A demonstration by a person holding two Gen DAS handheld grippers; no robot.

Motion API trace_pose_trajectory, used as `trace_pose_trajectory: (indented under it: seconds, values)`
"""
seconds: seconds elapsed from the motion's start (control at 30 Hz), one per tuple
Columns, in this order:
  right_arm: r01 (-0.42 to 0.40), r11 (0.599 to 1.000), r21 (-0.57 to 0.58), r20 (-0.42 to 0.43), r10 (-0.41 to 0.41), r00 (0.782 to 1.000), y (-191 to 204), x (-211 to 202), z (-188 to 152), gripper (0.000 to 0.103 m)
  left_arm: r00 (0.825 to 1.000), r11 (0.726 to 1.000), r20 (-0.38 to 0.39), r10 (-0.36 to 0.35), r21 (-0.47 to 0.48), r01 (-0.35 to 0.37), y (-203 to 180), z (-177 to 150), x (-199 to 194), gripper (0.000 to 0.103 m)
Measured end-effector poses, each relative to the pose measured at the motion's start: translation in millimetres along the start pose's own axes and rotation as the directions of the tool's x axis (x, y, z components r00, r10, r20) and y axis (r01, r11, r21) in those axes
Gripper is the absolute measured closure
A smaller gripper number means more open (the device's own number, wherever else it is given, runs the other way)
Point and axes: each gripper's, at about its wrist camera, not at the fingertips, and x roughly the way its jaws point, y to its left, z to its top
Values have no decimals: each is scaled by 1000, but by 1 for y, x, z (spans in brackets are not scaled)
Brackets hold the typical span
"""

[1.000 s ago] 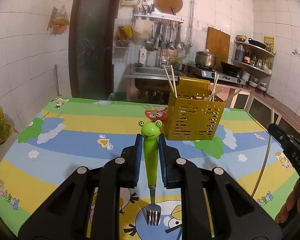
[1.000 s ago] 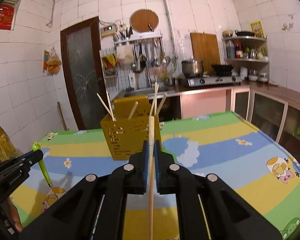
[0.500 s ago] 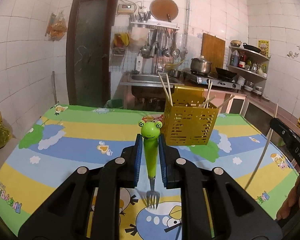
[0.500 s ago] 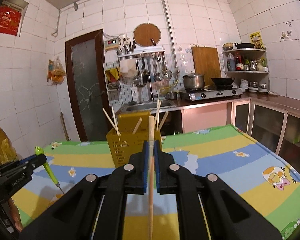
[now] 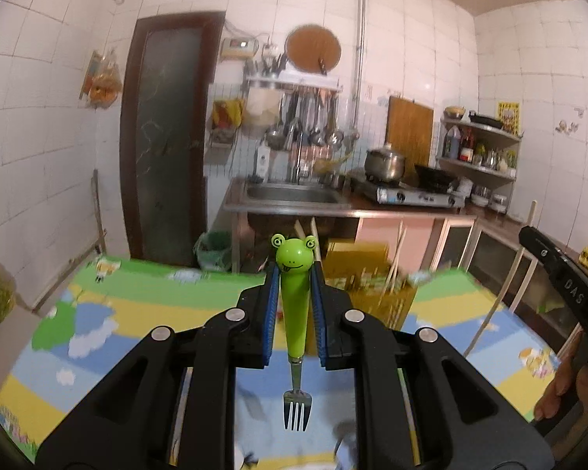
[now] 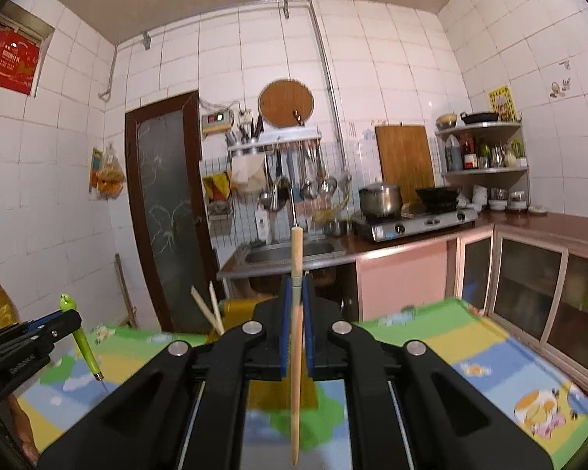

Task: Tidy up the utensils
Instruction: 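Lift the chopstick and frog fork with both grippers over the caddy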

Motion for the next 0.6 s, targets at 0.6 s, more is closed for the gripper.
trace_pose_trajectory:
  seconds: [0.6]
  values:
    - [0, 999, 50, 85, -4, 996, -6, 124, 62, 97, 990, 998, 121, -67, 11, 66, -52, 81, 102, 88]
